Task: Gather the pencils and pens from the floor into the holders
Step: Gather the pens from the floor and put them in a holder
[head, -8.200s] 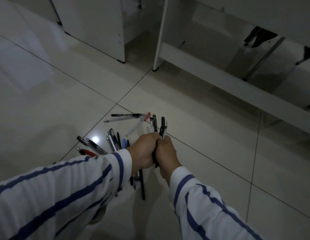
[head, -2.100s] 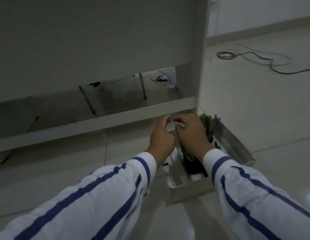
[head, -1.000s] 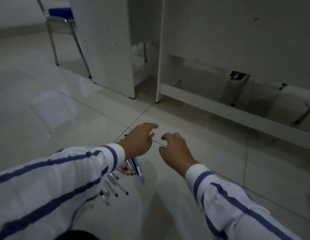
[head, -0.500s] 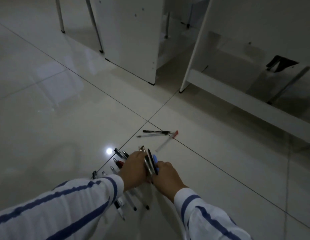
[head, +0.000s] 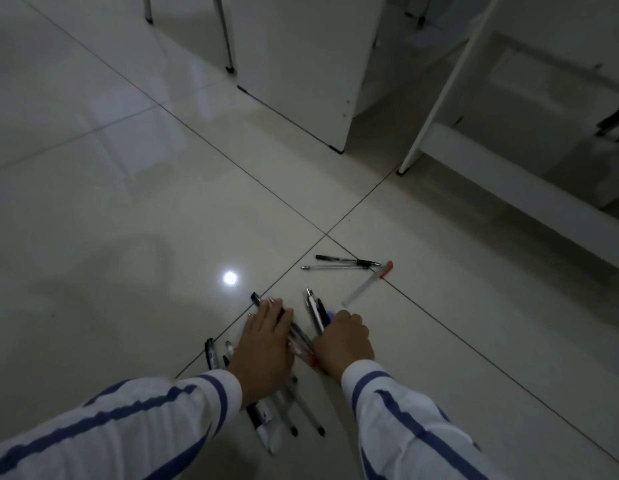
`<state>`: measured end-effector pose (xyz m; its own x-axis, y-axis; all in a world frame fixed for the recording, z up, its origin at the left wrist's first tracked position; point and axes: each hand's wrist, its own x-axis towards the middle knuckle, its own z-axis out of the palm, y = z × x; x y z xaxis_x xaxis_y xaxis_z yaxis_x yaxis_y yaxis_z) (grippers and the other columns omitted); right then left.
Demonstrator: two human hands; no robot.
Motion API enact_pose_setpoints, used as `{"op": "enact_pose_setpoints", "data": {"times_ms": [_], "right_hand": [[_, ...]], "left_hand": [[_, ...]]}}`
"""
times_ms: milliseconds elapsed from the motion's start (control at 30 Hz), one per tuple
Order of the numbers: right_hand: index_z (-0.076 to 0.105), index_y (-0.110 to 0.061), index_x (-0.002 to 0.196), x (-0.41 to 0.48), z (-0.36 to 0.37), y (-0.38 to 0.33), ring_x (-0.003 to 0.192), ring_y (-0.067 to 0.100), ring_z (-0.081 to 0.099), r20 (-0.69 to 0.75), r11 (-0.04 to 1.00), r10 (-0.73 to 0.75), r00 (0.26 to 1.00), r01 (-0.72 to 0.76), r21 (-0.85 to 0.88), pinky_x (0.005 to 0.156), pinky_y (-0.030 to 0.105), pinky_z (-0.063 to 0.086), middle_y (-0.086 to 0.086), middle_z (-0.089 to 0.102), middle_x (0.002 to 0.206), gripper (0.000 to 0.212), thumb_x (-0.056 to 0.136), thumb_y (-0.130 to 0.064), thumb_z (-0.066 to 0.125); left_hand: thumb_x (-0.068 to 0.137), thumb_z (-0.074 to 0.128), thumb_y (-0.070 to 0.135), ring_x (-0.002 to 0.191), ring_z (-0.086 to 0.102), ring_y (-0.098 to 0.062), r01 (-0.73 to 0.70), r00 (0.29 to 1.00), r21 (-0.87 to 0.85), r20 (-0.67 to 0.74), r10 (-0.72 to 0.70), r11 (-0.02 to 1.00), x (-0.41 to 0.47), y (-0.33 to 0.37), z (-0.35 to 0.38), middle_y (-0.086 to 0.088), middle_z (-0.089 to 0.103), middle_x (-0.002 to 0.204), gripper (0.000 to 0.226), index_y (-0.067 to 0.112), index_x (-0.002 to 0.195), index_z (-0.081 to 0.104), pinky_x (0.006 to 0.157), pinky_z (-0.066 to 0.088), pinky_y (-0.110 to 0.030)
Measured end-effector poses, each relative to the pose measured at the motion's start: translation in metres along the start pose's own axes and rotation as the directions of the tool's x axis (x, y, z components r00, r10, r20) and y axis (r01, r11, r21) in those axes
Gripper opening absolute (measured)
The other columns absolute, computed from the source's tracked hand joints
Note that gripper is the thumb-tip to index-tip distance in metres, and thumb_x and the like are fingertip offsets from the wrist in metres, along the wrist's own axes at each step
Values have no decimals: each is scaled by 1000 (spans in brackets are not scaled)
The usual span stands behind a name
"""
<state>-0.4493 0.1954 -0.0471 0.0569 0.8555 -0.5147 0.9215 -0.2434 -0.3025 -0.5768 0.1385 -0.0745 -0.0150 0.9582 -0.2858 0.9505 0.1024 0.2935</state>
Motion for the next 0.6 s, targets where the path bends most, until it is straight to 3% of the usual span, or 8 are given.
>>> {"op": "enact_pose_setpoints", "data": {"times_ms": [100, 167, 233, 333, 367, 433, 533, 600], "right_hand": [[48, -8, 115, 4, 5, -3, 114, 30, 49, 8, 1000, 12, 1000, -12, 7, 92, 35, 43, 12, 50, 121, 27, 89, -17, 47], [51, -9, 111, 7, 8, -3, 109, 30, 54, 15, 999, 10, 1000, -11, 53, 91, 35, 46, 12, 53, 118, 23, 91, -19, 44], [52, -10, 111, 8, 9, -4, 106, 30, 57, 33, 998, 0, 999, -2, 60, 89, 34, 46, 12, 55, 117, 23, 92, -21, 44], [53, -10, 110, 6, 3, -3, 102, 29, 59, 77, 999, -44, 996, 42, 19, 83, 31, 45, 11, 55, 114, 25, 89, -22, 48], [53, -11, 110, 5, 1, -1, 100, 28, 59, 91, 998, -62, 994, 61, 14, 80, 30, 44, 10, 55, 111, 27, 86, -22, 50], [53, -13, 107, 4, -4, 2, 91, 25, 59, 127, 995, -92, 988, 86, 49, 73, 27, 43, 8, 56, 104, 27, 82, -25, 54], [52, -17, 90, 2, -14, 2, 70, 14, 56, 164, 976, -170, 972, 143, 163, 58, 23, 41, 1, 57, 83, 15, 88, -32, 52], [54, -12, 91, 1, -25, -5, 69, 15, 54, 186, 966, -212, 959, 178, 187, 54, 21, 39, -4, 52, 74, 19, 93, -30, 47]], "left_hand": [[83, 38, 39, 127, 50, -37, -22, 999, 65, 29, 20, 998, -2, -6, 8, -15, 51, 139, 58, 11, 131, 54, 101, 35, -45], [81, 37, 42, 121, 56, -35, -27, 998, 90, 51, 22, 996, -1, -8, 9, -14, 57, 133, 59, 11, 126, 58, 96, 40, -45], [83, 32, 43, 128, 49, -37, -34, 999, 91, 39, 30, 995, 0, -7, 7, -16, 50, 141, 63, 10, 132, 53, 101, 31, -46], [86, 16, 44, 148, 0, -32, -35, 997, 3, 65, 35, 999, 3, -1, 0, -10, 4, 160, 72, 15, 151, 16, 114, -3, -43], [87, 15, 44, 148, -9, -28, -26, 998, -38, 52, 28, 999, 4, 0, -1, -7, -4, 161, 71, 17, 152, 9, 116, -8, -41], [93, 21, 45, 148, -8, -24, -9, 999, -176, 37, 15, 984, 8, 5, -9, -6, -1, 161, 66, 16, 152, 12, 118, -7, -38], [95, 32, 45, 145, 18, -22, -31, 997, -462, -74, -3, 886, 11, 18, -21, -7, 26, 155, 61, 13, 147, 30, 119, 13, -34], [99, 41, 36, 133, 38, -18, 24, 998, -710, -23, -56, 704, 15, 30, -29, -3, 44, 141, 46, 18, 141, 40, 113, 31, -32]]}}
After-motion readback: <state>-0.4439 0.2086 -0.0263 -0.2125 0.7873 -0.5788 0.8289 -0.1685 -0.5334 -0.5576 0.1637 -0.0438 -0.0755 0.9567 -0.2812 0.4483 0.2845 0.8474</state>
